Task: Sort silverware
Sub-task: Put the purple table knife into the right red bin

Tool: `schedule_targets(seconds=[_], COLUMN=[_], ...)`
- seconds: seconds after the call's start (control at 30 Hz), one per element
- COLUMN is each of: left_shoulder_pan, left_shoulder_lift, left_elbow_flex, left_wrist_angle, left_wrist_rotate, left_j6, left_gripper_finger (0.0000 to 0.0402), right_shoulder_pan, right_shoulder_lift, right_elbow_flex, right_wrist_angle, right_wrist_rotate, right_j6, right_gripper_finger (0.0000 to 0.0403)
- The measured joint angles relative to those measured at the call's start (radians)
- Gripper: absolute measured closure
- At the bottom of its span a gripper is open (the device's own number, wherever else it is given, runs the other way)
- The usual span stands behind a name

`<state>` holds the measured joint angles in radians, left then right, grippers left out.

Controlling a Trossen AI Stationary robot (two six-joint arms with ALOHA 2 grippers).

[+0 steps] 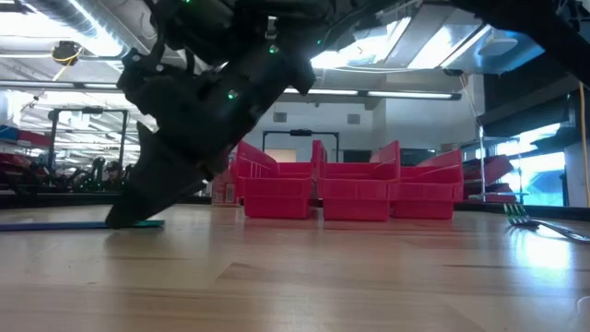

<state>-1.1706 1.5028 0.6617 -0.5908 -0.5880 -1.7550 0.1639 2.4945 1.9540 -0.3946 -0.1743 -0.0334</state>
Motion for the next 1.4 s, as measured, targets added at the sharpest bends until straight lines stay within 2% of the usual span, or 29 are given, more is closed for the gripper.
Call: schedule_targets(seconds=[0.37,0.5,0.7,0.9,1.1,1.3,1.4], left_shoulder_pan=[0.000,0.000,-0.017,-0.027,-0.028,-0.027,-0.027], left_shoulder_lift=[0.000,0.000,0.000,0.000,0.000,0.000,0.000], left_elbow_flex=[0.000,0.000,0.000,0.000,-0.001,-0.012,-0.032], left_wrist_angle=[0.001,0.005,0.004,-0.008,-0.071,-0.079,-0.057], left_wrist_rotate=[0.000,0.000,-0.050,-0.053,-0.136,-0.169,-0.198], left_j6=[-0.003,-0.003,-0.035,-0.027,-0.094,0.023,0.082], left_gripper_finger=[0.0402,0.0402,0.0402,0.0402,0.0402,0.0402,0.0402], right_shoulder_pan=[0.043,0.066,0.084,0.084,0.088,0.088,0.085], right_shoulder_lift=[-0.023,-0.023,-0.016,-0.014,-0.014,-0.016,-0.016], right_elbow_flex=[-0.001,-0.004,-0.008,-0.075,-0.194,-0.301,-0.317], right_wrist_angle=[-0.134,-0.103,0.020,0.211,0.460,0.694,0.725], right_wrist_rotate=[0.063,0.115,0.220,0.227,0.215,0.200,0.219], right_j6=[0.030,0.025,0.010,0.055,0.135,0.186,0.186], right_gripper_finger=[0.0201,0.0201,0.0201,0.0201,0.0201,0.0201,0.0201])
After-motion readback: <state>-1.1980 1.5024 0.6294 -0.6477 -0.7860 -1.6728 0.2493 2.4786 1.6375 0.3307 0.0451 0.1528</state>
